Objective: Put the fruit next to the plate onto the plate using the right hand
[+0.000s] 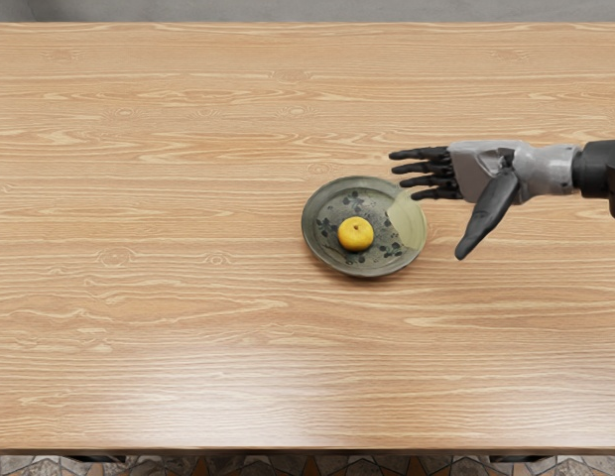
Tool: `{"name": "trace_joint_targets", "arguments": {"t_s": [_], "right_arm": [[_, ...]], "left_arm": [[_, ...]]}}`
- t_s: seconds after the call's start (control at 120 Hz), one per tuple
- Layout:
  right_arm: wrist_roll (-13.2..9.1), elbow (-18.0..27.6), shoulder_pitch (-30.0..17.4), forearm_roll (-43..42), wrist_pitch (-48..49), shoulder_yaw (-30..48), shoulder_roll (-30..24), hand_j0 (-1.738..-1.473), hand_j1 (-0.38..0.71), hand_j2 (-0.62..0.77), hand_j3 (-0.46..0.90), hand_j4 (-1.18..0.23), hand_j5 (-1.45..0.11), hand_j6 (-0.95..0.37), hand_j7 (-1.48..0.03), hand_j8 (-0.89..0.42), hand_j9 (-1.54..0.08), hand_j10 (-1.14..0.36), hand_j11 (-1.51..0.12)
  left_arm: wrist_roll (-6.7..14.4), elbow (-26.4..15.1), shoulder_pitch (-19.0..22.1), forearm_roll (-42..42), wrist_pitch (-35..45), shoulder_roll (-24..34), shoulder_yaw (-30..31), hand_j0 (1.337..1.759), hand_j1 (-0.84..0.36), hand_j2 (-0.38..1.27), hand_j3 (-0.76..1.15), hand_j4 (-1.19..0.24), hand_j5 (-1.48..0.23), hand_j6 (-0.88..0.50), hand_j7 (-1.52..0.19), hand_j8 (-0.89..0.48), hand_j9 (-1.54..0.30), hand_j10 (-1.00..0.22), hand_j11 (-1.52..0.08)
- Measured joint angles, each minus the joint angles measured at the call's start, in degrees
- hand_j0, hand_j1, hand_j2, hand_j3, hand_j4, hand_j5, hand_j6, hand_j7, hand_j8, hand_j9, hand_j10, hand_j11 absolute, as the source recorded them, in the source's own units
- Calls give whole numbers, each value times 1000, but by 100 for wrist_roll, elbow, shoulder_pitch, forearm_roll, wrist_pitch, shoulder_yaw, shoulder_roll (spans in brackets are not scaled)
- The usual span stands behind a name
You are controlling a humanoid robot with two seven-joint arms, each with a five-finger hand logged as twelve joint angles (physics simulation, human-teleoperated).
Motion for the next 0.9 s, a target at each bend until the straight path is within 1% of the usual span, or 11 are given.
{"name": "trace_joint_targets", "arguments": {"t_s": [0.167, 0.392, 0.9], "right_arm": [[0, -5, -31, 365, 49, -1, -382, -1658, -345, 0, 0, -5, -6, -5, -6, -5, -6, -5, -6], [0, -10, -114, 665, 60, -9, -751, -1658, -348, 1, 0, -2, -2, -2, -2, -2, -2, -2, -2], [0, -24, -199, 871, 62, -13, -802, -1658, -349, 1, 0, 0, 0, 0, 0, 0, 0, 0, 0]], "left_arm": [[0, -1, 0, 3, 0, 0, 0, 1658, 325, 4, 0, -21, -27, -21, -27, -21, -27, -21, -27], [0, 1, 0, 1, 0, 0, 0, 1658, 325, 4, 0, -21, -27, -21, -27, -21, -27, -21, -27], [0, -1, 0, 0, -2, 0, 2, 1658, 325, 4, 0, -21, -27, -21, -27, -21, -27, -21, -27]]}}
